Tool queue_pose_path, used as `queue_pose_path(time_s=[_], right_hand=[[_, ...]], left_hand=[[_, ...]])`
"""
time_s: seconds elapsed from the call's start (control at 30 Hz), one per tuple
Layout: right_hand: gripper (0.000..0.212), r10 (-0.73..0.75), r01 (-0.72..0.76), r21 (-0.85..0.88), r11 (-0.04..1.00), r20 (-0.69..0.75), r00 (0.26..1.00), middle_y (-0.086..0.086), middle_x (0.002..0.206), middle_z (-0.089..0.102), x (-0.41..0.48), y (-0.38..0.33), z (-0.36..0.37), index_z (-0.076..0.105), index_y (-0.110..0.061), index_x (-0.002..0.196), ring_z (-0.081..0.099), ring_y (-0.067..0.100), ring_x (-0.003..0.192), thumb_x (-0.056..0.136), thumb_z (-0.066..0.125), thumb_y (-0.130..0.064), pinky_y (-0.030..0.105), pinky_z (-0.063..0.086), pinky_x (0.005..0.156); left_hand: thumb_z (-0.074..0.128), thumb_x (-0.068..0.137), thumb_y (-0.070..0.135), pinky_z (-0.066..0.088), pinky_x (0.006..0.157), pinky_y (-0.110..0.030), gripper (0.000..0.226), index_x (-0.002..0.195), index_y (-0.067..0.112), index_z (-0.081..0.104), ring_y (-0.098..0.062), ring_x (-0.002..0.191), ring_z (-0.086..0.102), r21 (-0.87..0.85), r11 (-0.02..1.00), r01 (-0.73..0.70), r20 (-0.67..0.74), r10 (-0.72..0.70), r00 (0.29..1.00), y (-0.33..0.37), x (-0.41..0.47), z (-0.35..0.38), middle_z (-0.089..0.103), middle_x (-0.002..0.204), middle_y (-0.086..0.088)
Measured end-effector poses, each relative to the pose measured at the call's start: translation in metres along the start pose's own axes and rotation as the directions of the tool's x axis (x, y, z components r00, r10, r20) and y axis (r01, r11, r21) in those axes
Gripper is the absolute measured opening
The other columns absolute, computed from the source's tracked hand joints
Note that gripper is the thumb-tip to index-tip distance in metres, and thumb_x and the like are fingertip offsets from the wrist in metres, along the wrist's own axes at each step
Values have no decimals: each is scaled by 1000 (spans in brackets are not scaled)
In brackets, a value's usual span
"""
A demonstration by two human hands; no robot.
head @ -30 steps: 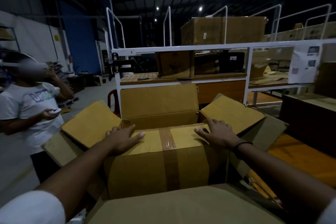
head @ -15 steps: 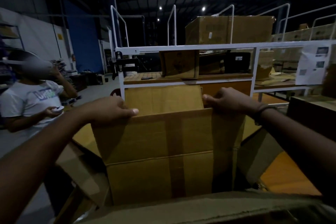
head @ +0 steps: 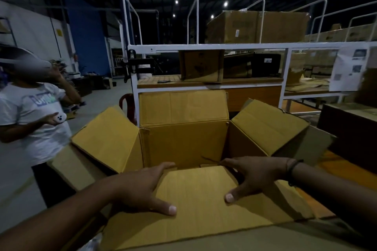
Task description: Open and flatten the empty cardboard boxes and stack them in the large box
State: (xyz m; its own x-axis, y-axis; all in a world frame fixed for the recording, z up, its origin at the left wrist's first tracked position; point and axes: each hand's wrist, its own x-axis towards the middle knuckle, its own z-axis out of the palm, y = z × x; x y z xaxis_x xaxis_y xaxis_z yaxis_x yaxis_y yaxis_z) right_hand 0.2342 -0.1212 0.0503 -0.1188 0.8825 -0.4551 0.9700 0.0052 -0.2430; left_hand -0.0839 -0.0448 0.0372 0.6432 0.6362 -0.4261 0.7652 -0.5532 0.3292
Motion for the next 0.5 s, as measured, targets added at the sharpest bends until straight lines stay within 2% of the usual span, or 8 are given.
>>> queue_pose_path(time_s=[0.07,0.13,0.23,0.3,0.4,0.5], right_hand=[[125,-10,9,-19,1000,-45,999,-10,164,29,1,2,5,8,-38,163,39,20,143,64,65,-89,43,40,117],[122,-5,4,-15,1000,-55,998,-10,166,27,2,4,8,8,-37,164,37,20,145,68,63,-89,41,39,116],[117,1,-1,2,1000,-71,997,-6,167,27,6,5,7,9,-31,165,39,19,144,74,58,-88,37,40,114],[117,17,-21,-33,999,-102,995,-6,168,25,11,5,10,10,-32,164,37,21,146,73,51,-93,40,39,117],[116,25,-47,-164,985,-135,991,-3,171,15,18,7,18,6,-35,164,24,27,153,73,35,-100,50,24,124],[113,-4,-27,-182,983,-168,986,-4,172,11,23,11,22,5,-36,164,13,24,156,75,29,-101,53,12,126]], left_hand=[[65,68,90,38,114,-39,117,158,53,1,-14,141,38,58,998,-13,-63,17,998,-6,2,6,26,164,11],[59,68,94,42,110,-35,110,158,50,13,-6,133,44,63,997,-49,-100,55,993,-11,5,7,36,157,17],[55,78,89,46,97,-24,91,154,48,25,4,119,49,5,996,-89,-113,89,990,-13,6,5,45,145,23],[51,80,89,48,96,-25,86,153,49,28,4,117,51,7,996,-84,-151,84,985,-15,8,8,47,141,23],[43,80,93,48,98,-30,86,152,48,31,2,118,51,52,996,-68,-221,78,972,-18,12,14,48,142,21],[38,81,94,46,98,-32,83,149,47,33,0,118,51,97,994,-56,-274,81,958,-19,14,19,50,143,19]])
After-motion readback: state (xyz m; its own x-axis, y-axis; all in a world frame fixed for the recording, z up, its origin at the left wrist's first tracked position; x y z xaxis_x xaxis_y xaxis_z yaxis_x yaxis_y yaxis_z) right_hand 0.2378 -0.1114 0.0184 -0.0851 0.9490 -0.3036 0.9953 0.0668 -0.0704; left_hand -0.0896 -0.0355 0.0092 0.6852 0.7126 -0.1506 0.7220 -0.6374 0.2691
